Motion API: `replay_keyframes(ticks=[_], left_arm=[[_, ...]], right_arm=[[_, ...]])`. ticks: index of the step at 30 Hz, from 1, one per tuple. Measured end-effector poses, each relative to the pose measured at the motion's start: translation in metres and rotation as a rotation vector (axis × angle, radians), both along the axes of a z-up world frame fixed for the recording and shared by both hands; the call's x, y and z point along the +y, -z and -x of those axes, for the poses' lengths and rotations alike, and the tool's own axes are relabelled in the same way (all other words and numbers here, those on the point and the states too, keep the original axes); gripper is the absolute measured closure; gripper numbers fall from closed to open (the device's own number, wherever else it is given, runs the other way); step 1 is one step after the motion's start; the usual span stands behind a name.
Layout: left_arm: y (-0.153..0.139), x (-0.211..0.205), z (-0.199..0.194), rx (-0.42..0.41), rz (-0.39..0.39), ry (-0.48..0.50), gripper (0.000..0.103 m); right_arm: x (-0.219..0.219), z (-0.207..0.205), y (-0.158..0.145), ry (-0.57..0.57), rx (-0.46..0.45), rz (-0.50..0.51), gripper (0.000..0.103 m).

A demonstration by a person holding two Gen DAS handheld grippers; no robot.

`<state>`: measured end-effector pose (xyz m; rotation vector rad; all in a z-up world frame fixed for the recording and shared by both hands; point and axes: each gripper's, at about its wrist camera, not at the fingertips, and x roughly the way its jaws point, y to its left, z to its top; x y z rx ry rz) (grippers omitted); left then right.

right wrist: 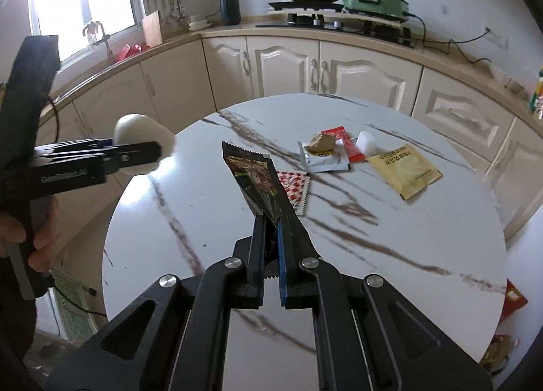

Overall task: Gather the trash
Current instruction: 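Lift the bun and dark wrapper and carry them toward the blue bin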

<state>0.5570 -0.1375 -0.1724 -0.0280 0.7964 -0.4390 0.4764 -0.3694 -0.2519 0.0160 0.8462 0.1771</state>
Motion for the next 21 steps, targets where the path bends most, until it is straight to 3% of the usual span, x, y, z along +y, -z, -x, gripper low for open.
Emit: replay_keyframes(ticks=[6,9,11,16,21], left_arm=[[0.0,0.067,0.044,-0.024,0.004,-0.085,0.067],[0.004,0.089,0.06,-0.061,-0.035,-0.136,0.067],[0.008,0.103,0.066,-0.065,-0.012,-0.165,0.067],[0.019,0.12,0.08,-0.15,-0.037,-0.251,0.067],[0.037,0.136,0.082,-0.132,-0.019,-0.311,0.067]], right_arm=[[0.024,0.018,0.001,-0.004,0.006,0.018,0.097],[0.037,0.021,0.005,-0.011,0.0,0.023,0.097],[0.044,0.021,0.009,-0.002,-0.005,0.03,0.097],[0.058,0.016,0.008,-0.005,-0.026,0.063,0.097],[0.062,0.009,0.007,-0.007,-0.042,0.095,0.097]])
